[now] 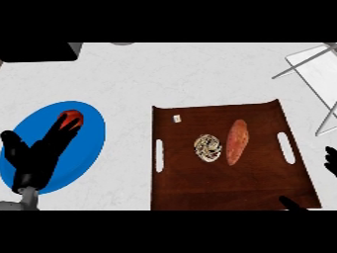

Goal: Pick the cupcake from the tray and place it in the tiered shelf

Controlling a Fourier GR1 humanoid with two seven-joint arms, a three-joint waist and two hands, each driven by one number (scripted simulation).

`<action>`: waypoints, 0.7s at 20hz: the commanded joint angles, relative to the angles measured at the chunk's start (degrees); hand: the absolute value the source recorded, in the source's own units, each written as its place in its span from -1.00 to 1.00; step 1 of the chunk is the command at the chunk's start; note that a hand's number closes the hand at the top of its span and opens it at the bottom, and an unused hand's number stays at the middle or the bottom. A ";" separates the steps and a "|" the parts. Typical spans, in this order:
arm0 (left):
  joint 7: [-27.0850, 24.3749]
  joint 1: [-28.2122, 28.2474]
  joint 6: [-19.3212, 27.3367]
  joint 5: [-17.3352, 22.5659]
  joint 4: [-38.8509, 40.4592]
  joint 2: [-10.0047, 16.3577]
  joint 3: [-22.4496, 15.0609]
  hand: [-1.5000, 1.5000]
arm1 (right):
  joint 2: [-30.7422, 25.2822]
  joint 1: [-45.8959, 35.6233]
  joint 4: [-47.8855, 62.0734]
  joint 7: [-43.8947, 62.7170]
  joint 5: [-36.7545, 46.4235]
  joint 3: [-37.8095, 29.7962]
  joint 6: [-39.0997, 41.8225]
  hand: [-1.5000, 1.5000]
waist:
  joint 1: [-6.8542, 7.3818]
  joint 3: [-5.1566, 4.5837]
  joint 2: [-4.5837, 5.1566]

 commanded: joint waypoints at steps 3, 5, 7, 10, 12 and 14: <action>0.63 1.47 -0.84 -0.86 4.69 -0.09 0.09 0.00 | -3.35 4.84 -14.28 14.46 5.36 6.98 4.79 -1.00 | 1.32 -0.43 0.52; 0.84 -1.46 -1.31 -0.63 6.31 -0.33 0.46 0.00 | -5.25 -1.69 -17.75 26.26 8.26 7.85 6.43 -1.00 | 2.22 -0.61 0.96; 1.01 -1.56 -0.86 -1.30 5.85 -1.85 -1.01 0.00 | -5.89 -4.88 -18.15 33.74 12.15 9.41 7.65 -1.00 | 2.75 -0.63 1.03; 1.53 -2.23 -0.79 -1.87 6.90 -1.65 -0.59 0.00 | -3.29 -11.45 -16.62 43.74 17.59 11.66 7.86 -1.00 | 2.84 -0.53 0.98; 1.40 -3.21 -0.69 -2.24 7.06 -2.78 -1.48 0.00 | -2.08 -19.02 -14.19 51.04 20.80 12.08 8.88 -1.00 | 3.67 -0.61 1.20; 1.59 -2.60 -1.02 -2.04 5.98 -2.31 -0.95 0.00 | -0.15 -23.94 -10.32 55.63 24.00 12.52 9.64 -1.00 | 3.70 -0.51 1.00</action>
